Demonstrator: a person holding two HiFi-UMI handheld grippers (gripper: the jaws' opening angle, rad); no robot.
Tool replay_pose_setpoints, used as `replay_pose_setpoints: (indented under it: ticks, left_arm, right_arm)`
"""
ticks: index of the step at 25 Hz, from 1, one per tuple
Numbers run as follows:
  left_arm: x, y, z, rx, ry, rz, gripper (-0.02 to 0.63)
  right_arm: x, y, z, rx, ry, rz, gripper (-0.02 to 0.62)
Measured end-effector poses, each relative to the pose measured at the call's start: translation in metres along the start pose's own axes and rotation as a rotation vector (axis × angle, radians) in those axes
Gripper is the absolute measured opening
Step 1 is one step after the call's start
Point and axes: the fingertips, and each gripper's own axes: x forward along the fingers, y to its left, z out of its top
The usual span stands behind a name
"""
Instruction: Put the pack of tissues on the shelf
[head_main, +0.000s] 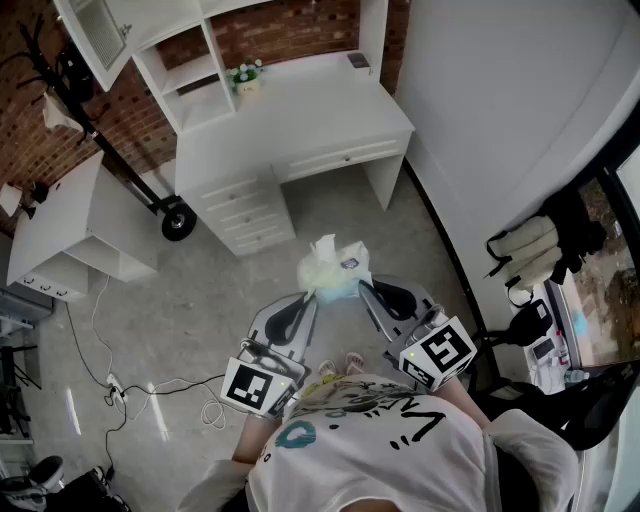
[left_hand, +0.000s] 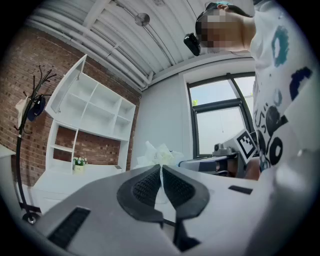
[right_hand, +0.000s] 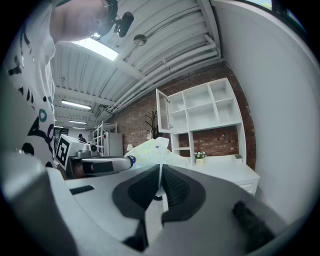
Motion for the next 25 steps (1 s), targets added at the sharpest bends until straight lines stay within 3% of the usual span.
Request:
replay_pose_setpoints:
  ticks: [15,25]
  left_arm:
    - [-0.012,-0.007,0.0,-0.017,0.008,-0.017,0.018]
    - [-0.017,-0.002,-0.012,-0.041,0.02,-0.075,0.018]
  right_arm:
    - [-0.006,0.01,-0.004,0.062,0.003,0.0,0.034]
    - [-0.007,0.018,-0.013,0.052,0.031,-0.053,0.034]
